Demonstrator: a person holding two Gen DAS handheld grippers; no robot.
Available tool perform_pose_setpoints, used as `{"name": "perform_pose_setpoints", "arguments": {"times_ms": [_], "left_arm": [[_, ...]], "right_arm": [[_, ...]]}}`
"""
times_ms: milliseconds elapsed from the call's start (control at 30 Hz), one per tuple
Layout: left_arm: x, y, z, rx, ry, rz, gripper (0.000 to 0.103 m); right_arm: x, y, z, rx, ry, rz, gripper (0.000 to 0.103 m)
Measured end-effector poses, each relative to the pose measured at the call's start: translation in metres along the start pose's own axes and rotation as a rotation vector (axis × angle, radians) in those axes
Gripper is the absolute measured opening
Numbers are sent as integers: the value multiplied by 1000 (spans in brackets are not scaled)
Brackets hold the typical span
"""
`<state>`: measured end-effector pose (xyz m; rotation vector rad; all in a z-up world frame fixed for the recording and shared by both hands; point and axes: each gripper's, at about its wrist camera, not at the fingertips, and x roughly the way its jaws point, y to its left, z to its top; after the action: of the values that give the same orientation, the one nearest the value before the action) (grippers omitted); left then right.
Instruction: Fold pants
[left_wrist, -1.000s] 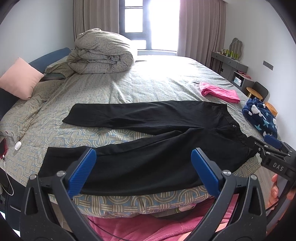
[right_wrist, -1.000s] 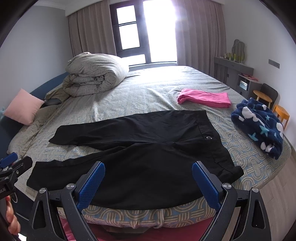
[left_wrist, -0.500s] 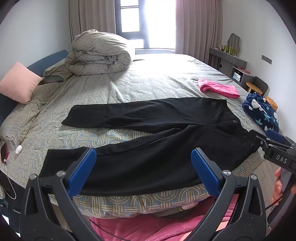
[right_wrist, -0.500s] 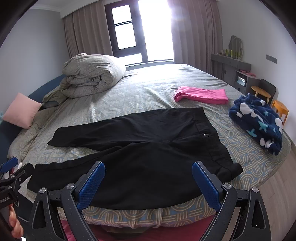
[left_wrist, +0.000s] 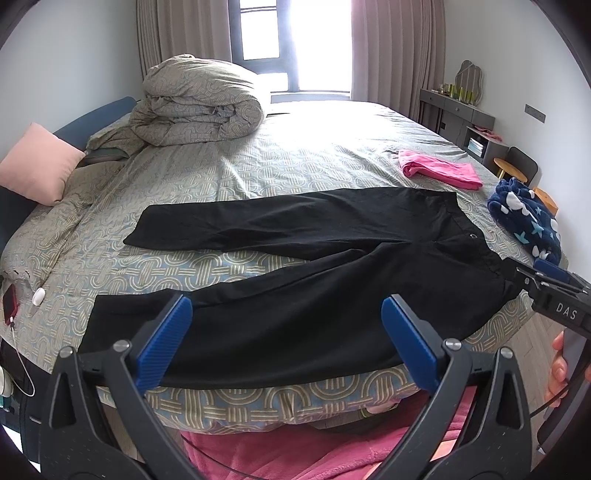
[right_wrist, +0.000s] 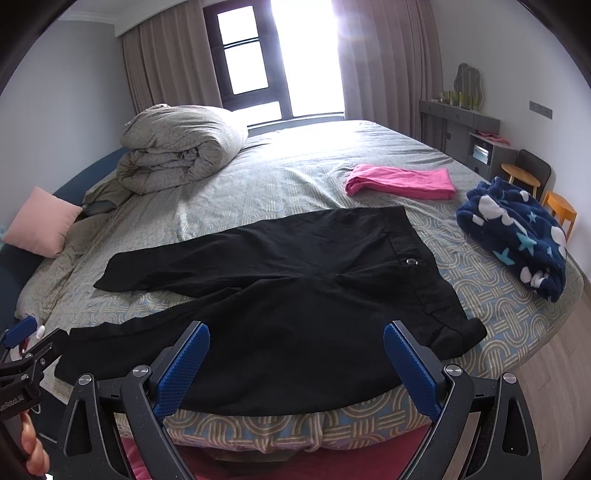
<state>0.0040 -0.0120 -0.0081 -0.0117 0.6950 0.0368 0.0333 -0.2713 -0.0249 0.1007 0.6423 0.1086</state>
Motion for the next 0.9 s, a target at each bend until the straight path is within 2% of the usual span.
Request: {"name": "perform_pose_setpoints", "arguments": {"times_ms": [200,367,633,767,900], "left_arm": [[4,4,0,-21,13,1,102],[6,4,0,6,41,25,102],[10,6,-1,-2,38,28,102],[15,8,-1,12,77,22,102],[22,36,-8,5,114,94,102]], "right_arm": [[6,-6,-2,35,36,6,97],[9,-7,-4,62,56,18,97],[17,-12,-10,91,113,9,97],[21,-17,-11,97,133,31,97],[40,-42,-14,139,194,33,97]]}}
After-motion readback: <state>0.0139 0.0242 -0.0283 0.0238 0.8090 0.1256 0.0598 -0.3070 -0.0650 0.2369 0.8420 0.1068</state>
